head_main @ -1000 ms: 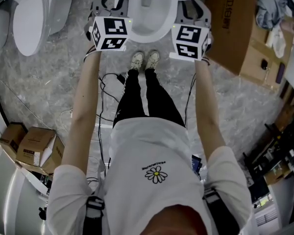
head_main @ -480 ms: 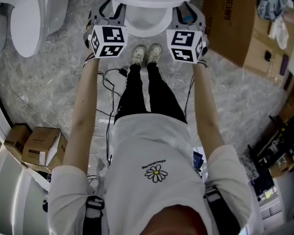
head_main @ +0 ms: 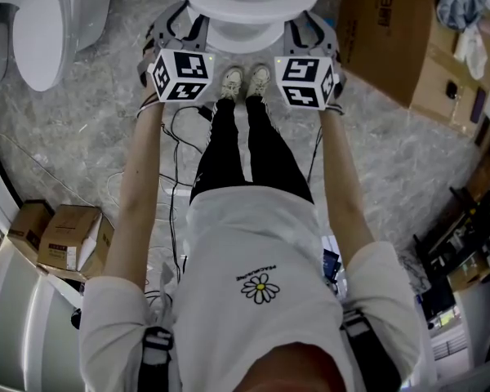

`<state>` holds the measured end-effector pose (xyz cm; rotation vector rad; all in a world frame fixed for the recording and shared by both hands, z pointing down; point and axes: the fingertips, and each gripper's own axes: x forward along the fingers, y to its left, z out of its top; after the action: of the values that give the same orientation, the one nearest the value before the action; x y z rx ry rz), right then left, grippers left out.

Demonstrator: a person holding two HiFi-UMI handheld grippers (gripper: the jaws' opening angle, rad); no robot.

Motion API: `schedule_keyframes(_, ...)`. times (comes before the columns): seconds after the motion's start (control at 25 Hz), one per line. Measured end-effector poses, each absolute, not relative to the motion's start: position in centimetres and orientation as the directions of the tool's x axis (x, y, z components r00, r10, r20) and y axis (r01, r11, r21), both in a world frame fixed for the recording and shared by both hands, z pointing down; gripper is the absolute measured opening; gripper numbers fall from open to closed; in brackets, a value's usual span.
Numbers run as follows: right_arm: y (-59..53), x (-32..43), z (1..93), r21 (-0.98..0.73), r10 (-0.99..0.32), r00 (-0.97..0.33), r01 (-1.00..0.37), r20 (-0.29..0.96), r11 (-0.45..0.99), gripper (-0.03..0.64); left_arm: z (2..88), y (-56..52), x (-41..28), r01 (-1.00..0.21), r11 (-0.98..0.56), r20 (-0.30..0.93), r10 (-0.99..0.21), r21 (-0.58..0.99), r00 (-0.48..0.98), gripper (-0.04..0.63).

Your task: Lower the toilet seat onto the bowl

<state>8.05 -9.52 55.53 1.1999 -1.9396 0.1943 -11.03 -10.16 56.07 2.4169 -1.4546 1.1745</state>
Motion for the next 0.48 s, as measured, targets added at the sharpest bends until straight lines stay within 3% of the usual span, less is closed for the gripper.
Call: schedule_keyframes(0.48,-6.6,8.0,59.5,0.216,-0.575,-0.215,-0.779,0.789,0.588,0.147,59.9,-7.4,-11.1,-0.707,-0.623,0.729,-0.646,-0.333,0.227,0.189)
